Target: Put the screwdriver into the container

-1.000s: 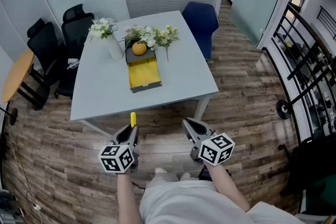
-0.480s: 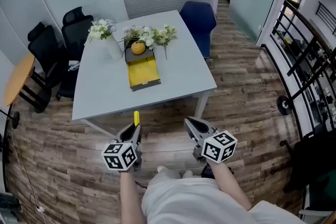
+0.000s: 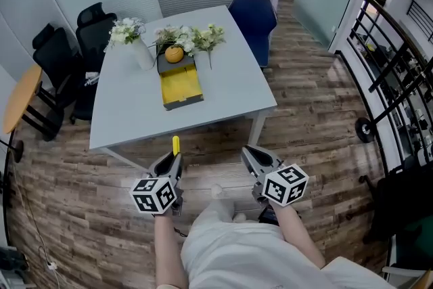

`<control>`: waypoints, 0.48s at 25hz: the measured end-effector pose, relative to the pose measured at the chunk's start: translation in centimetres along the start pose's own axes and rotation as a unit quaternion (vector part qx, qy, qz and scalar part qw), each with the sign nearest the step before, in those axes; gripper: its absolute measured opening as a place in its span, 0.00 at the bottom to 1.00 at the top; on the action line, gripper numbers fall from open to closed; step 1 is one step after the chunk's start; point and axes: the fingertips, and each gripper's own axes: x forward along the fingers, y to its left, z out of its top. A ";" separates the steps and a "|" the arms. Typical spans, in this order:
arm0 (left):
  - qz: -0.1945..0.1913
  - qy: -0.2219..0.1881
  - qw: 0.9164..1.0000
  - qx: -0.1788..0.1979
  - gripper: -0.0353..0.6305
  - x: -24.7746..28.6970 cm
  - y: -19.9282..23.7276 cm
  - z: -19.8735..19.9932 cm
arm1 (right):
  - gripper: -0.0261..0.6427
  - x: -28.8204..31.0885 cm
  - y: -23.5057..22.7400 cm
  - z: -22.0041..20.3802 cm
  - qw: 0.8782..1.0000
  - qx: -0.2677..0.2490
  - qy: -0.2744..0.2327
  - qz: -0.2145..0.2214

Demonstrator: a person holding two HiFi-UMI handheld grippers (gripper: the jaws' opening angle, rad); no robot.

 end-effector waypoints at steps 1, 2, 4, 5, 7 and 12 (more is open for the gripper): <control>0.001 0.001 1.000 -0.002 0.16 0.3 0.1 0.0 | 0.06 0.2 -0.3 0.0 1.000 0.000 0.002 -0.001; 0.002 0.003 1.000 -0.004 0.16 0.7 0.3 0.0 | 0.06 0.4 -0.7 -0.1 1.000 0.000 0.005 -0.002; 0.004 0.006 1.000 -0.008 0.16 1.7 0.7 0.0 | 0.06 1.2 -1.4 -0.1 1.000 -0.001 0.011 -0.003; 0.004 0.007 1.000 -0.010 0.16 2.4 1.1 0.1 | 0.06 1.7 -1.9 -0.1 1.000 -0.003 0.014 -0.003; 0.005 0.009 1.000 -0.016 0.16 3.9 1.9 0.3 | 0.06 3.0 -2.9 0.0 1.000 -0.006 0.023 -0.004; 0.010 0.016 0.999 -0.027 0.16 8.6 4.6 1.8 | 0.06 8.0 -6.0 0.7 0.999 -0.006 0.044 -0.001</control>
